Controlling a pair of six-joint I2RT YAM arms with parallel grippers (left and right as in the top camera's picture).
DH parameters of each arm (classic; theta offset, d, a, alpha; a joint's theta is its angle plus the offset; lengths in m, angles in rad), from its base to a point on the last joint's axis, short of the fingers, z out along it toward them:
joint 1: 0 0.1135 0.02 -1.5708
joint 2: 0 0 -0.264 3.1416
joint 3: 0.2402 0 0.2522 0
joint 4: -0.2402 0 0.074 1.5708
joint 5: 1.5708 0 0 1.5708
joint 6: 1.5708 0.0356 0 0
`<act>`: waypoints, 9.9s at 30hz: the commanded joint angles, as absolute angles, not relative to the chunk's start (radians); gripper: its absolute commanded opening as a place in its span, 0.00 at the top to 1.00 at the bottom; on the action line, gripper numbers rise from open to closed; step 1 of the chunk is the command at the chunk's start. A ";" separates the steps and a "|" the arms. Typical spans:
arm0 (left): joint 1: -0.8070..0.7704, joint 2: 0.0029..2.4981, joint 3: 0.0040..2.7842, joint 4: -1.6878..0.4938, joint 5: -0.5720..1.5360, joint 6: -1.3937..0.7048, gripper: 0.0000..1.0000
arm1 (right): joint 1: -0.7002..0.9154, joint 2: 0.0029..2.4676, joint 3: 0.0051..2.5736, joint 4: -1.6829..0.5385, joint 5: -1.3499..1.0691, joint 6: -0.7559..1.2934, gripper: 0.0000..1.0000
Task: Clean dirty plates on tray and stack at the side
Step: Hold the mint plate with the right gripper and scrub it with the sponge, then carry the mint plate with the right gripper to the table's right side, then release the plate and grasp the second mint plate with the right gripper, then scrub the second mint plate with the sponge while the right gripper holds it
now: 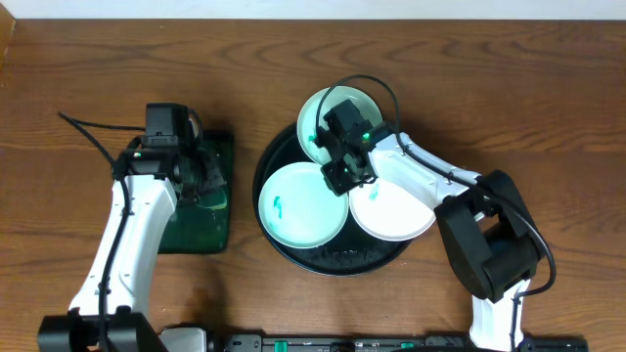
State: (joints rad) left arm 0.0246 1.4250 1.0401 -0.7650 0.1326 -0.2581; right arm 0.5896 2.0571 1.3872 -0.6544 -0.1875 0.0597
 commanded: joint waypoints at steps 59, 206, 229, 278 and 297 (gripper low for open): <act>-0.508 1.647 0.952 -0.526 -0.016 -0.577 0.76 | 0.583 2.086 1.393 -0.628 -0.189 0.156 0.99; 0.102 1.278 0.933 -0.625 -0.160 -0.524 0.93 | 0.035 1.721 1.480 -0.703 -0.425 0.039 0.99; 0.102 1.278 0.933 -0.625 -0.160 -0.524 0.93 | -0.339 1.942 1.193 -0.427 -0.360 0.030 0.99; 0.098 1.279 0.933 -0.590 0.192 -0.303 0.93 | 0.272 2.009 1.487 -0.566 -0.430 -0.037 0.99; -0.279 1.385 0.931 -0.505 0.192 -0.492 0.93 | 0.474 2.079 1.457 -0.610 -0.305 0.065 0.99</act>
